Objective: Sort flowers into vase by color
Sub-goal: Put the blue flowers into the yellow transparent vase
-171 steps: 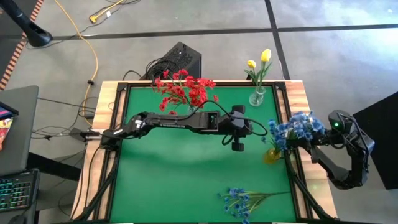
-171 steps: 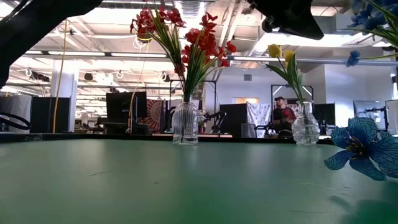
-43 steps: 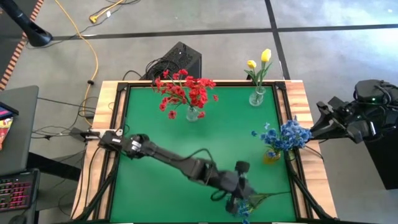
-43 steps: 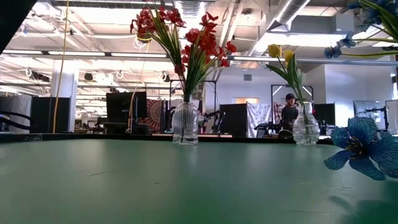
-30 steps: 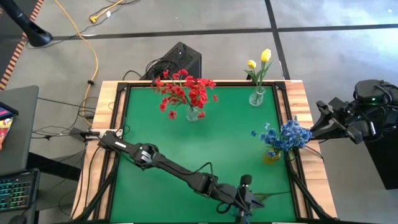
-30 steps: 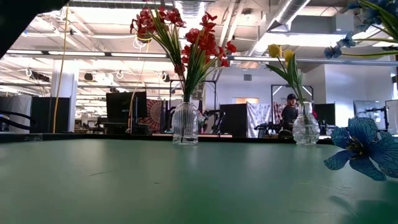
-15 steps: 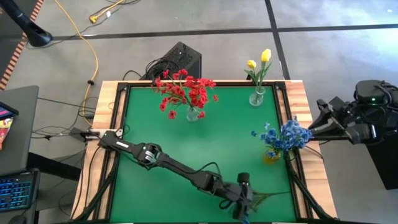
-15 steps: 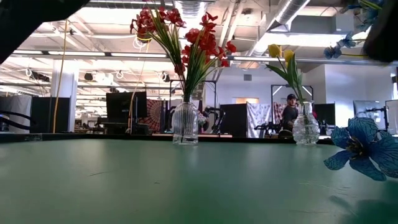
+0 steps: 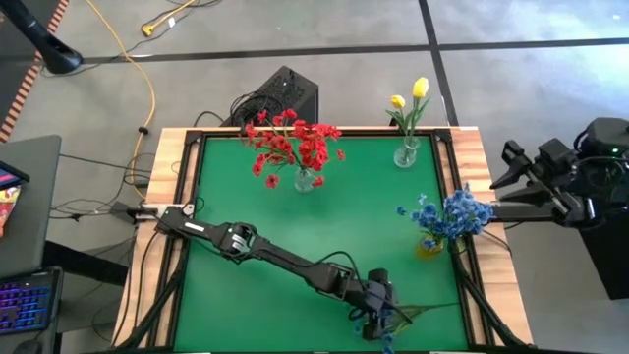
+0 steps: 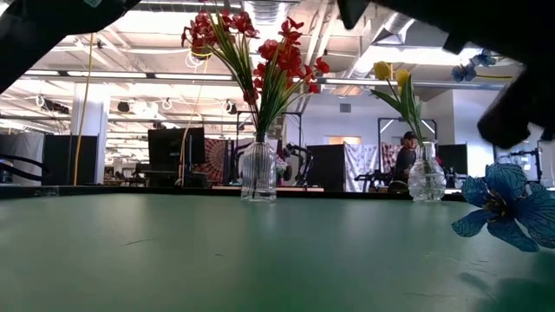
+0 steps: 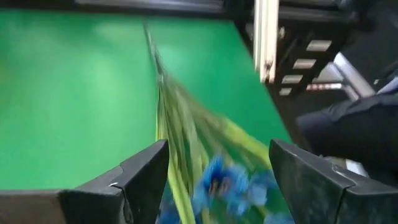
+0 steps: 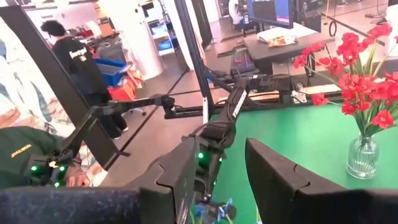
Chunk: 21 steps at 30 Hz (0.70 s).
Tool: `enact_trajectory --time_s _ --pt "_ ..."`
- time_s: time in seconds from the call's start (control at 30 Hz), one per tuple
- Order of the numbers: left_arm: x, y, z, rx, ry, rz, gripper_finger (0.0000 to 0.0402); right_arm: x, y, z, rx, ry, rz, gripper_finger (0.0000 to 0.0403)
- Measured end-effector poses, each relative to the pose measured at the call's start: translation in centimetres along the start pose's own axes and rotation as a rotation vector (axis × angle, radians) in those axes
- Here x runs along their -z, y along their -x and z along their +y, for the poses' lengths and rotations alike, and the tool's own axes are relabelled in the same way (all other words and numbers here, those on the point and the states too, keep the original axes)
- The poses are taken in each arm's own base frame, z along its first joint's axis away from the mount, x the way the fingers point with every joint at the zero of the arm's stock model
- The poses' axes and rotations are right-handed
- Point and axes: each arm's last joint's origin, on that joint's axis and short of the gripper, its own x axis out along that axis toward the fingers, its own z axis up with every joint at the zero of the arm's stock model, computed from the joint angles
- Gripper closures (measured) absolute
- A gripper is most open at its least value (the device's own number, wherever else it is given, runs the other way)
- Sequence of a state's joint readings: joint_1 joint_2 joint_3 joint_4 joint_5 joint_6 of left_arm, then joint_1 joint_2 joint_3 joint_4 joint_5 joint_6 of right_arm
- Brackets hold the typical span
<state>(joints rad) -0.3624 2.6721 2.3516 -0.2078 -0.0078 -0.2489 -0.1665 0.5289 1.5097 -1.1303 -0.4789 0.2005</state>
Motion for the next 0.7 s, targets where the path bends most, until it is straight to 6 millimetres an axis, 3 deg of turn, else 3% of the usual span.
enact_trajectory --time_s 0.33,0.5,0.7 --pt "3.0 -1.6 0.0 -0.015 0.018 0.097 0.0137 0.3 0.0 -0.1 0.007 -0.011 0.025 0.0237" --pt "3.1 -1.6 0.1 -0.043 0.037 0.108 0.0140 0.3 0.0 -0.1 0.016 -0.011 0.023 0.0237" --pt "3.6 -1.4 0.5 -0.124 0.033 0.150 0.0192 0.2 0.0 -0.1 0.016 -0.012 0.023 0.0237"
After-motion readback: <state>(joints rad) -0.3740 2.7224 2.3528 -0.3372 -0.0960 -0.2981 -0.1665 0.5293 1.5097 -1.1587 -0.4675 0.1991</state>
